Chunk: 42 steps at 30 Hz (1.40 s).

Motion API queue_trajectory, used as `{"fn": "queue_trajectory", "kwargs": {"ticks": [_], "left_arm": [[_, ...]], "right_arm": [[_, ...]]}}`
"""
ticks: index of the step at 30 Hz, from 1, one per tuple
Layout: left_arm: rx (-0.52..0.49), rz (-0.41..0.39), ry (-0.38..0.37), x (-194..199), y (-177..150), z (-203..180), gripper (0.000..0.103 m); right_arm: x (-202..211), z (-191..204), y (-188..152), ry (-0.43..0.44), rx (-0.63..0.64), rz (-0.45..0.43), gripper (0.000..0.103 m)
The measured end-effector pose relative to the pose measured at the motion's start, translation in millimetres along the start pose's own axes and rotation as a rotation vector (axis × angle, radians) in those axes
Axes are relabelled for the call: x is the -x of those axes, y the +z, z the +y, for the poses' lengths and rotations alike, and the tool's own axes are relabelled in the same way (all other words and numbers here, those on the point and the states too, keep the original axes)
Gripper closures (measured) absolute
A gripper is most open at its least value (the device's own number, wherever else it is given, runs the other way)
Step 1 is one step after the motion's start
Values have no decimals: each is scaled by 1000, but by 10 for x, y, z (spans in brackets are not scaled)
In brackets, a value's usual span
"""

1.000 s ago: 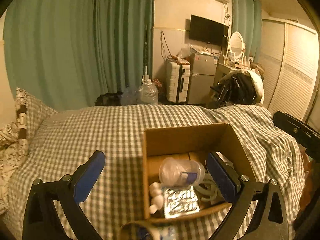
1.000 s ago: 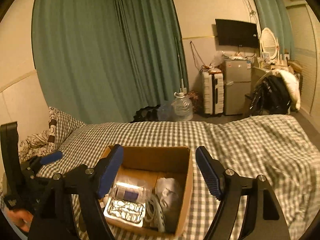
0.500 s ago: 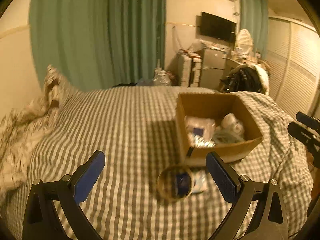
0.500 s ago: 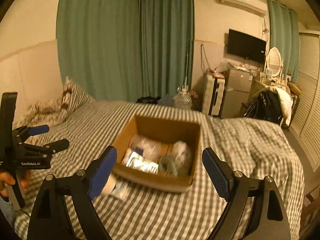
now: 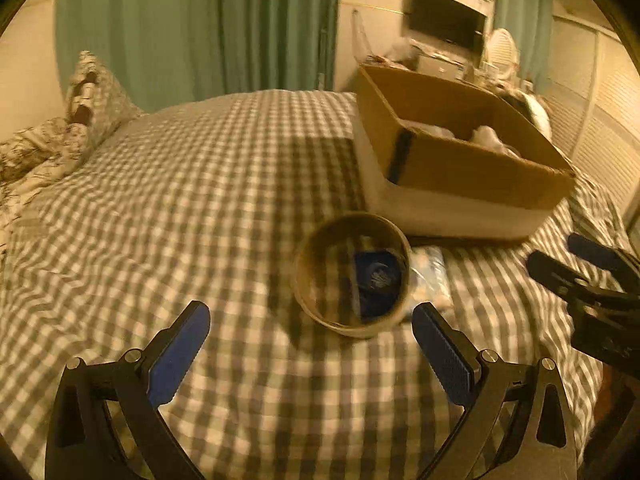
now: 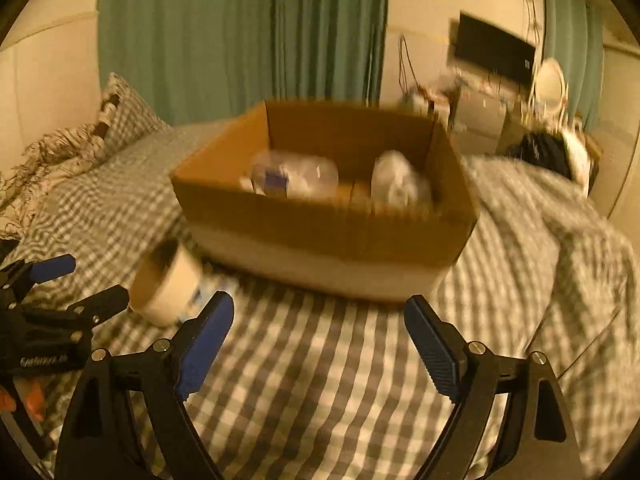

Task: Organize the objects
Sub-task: 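Grasp the masking tape roll with the left gripper, then grasp the blue tissue pack with the right gripper while the left gripper holds the tape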

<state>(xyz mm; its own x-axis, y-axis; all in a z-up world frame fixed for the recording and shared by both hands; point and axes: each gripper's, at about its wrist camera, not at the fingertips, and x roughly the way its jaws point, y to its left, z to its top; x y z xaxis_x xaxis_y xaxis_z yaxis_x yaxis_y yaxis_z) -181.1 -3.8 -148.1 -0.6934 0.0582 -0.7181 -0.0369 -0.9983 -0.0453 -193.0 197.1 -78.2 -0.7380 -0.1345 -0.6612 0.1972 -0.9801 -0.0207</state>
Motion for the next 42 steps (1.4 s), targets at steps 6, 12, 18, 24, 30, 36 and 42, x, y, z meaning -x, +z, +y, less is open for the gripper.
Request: {"fn": "queue_trajectory", "kwargs": {"ticks": [6,12,18,24,30,36,42], "left_arm": [[31,8,-98,-112,33,-61,0],[51,33,-74,-427,112,-53,0],[103,71,-129,-508,70,2,22],[175,47,-90,-124,114,266,23],[105,3,200,4,138,514,23],[145,20,195,-14,93,634,23],[177,37,159,-55,76,682,23]], "right_arm": [[-69,22,-70,10,7,16,16],[-117,83,-100,-6,32,32,16],[-161,78,-108,-23,34,48,16],[-179,102,-113,-19,36,65,16],[-207,462,-41,32,84,62,8],[-508,966,-20,48,151,119,5],[-789,1093,-43,2,133,169,5]]}}
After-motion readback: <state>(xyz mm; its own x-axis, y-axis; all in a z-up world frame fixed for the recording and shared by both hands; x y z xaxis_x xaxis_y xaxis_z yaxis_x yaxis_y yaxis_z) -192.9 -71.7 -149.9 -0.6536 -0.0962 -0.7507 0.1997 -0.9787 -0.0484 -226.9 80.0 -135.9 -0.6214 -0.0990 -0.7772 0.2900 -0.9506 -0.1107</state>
